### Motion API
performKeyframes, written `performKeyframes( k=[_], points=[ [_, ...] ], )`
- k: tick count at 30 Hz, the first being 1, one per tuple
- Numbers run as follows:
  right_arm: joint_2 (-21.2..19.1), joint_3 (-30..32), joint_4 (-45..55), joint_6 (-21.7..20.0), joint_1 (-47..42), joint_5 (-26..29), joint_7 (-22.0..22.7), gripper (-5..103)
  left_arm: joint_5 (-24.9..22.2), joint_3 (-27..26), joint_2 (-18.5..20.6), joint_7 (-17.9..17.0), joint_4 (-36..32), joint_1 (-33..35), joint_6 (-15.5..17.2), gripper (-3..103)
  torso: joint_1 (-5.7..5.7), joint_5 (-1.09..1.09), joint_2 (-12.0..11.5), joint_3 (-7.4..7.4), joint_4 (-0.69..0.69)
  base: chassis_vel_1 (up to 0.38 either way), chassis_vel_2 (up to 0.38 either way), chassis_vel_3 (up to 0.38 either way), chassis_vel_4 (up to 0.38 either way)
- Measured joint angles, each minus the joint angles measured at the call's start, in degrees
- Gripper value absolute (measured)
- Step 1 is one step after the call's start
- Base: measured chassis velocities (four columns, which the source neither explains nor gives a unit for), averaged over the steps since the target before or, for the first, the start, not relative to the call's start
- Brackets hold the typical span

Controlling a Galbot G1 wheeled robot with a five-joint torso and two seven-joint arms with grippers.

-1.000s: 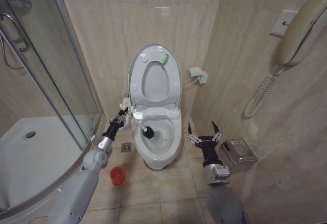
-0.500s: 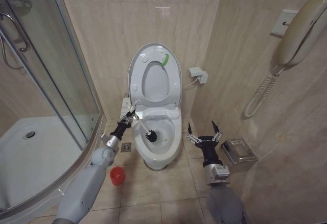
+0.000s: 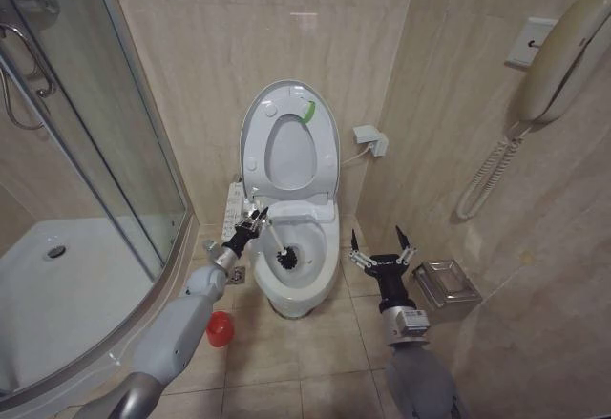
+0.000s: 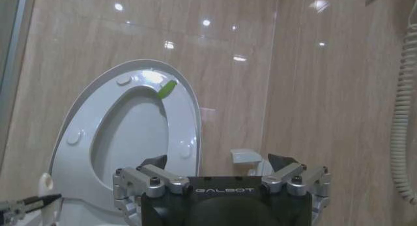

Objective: Open the toilet lid, clean the toilet bowl with a toilet brush, close the toilet lid, and flush.

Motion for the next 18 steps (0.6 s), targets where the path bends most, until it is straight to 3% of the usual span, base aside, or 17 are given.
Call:
performKeyframes(
  k=[18],
  points=[
    [0.0, 0.0, 0.0, 0.0, 0.0, 0.0, 0.0, 100, 1.8, 3.6, -1.6, 1.4, 3.1, -3.2, -0.5, 20, 0.0, 0.0, 0.0, 0.0, 0.0, 0.0, 0.0, 0.0, 0.0]
  ],
)
